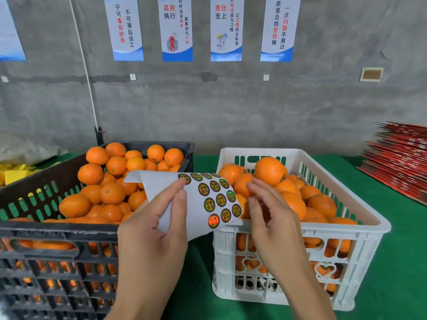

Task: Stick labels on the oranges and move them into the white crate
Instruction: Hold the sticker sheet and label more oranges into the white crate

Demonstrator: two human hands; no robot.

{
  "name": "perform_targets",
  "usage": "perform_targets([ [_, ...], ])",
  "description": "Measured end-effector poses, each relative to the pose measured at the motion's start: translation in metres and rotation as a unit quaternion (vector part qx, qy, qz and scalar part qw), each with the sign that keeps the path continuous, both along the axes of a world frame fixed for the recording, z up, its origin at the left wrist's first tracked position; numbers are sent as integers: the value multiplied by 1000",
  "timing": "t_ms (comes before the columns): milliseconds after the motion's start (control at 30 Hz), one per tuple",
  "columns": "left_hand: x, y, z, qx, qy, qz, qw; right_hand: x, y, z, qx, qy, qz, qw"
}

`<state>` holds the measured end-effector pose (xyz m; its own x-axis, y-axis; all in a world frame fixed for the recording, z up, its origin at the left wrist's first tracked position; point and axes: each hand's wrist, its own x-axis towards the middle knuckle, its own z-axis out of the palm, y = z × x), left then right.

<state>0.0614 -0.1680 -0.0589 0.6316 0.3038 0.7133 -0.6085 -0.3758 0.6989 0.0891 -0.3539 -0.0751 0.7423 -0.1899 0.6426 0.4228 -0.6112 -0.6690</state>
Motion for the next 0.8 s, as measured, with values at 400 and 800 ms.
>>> perform_targets([
  [400,1,19,6,-7,11,41,999,10,-8,17,-219,-37,-216,951],
  [800,-4,-8,10,22,20,-19,999,8,-10,26,-277,69,-118,951],
])
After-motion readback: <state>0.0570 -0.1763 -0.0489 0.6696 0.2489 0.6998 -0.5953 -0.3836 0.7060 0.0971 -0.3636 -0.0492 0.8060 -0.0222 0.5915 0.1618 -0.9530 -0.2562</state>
